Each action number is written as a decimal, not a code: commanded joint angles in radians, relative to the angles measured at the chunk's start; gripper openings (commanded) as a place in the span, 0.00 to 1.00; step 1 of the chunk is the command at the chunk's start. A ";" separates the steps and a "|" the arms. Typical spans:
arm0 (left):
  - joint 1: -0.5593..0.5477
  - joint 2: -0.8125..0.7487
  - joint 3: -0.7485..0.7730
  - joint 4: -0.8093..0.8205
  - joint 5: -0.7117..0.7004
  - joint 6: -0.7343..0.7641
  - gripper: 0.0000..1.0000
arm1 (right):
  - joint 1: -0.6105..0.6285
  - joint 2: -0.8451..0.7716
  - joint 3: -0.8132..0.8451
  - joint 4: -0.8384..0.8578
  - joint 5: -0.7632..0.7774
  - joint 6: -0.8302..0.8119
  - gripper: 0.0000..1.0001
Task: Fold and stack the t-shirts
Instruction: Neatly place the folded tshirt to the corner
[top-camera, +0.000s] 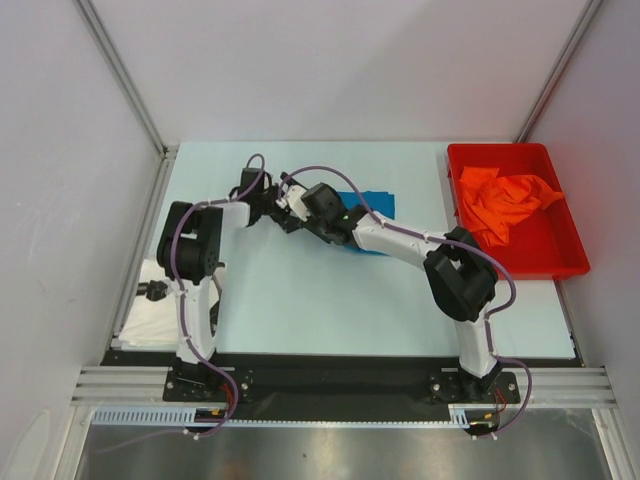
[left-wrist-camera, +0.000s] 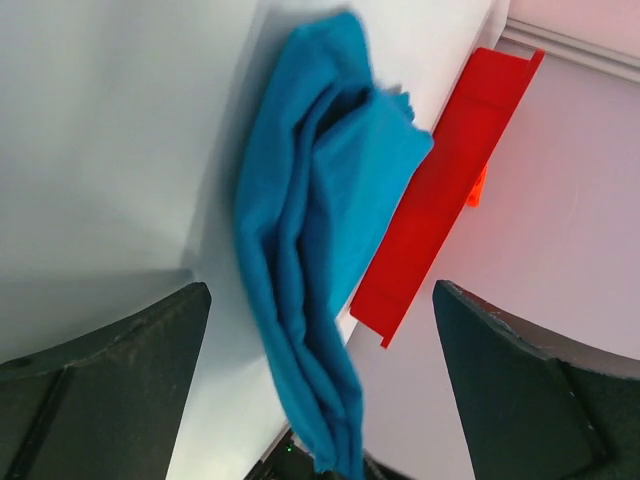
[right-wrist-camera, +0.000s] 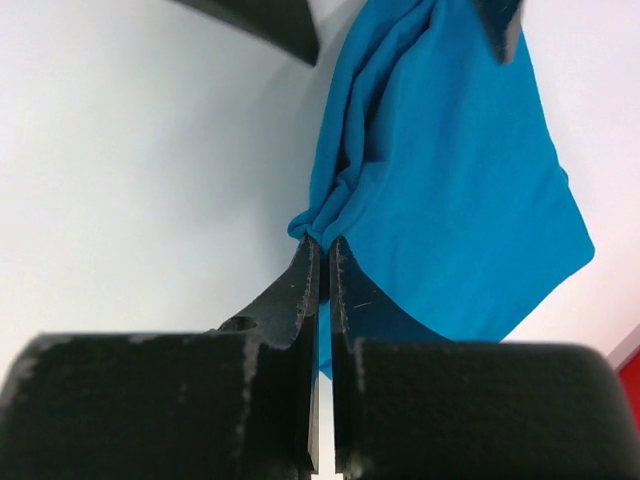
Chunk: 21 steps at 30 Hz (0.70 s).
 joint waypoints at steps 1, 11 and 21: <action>-0.005 0.047 0.135 -0.128 -0.036 0.045 1.00 | -0.009 -0.071 0.012 0.002 -0.005 0.029 0.00; -0.047 0.141 0.384 -0.452 -0.146 0.223 0.91 | -0.054 -0.100 0.014 0.023 -0.034 0.074 0.00; -0.078 0.175 0.393 -0.429 -0.163 0.185 0.83 | -0.084 -0.122 0.006 0.031 -0.075 0.095 0.00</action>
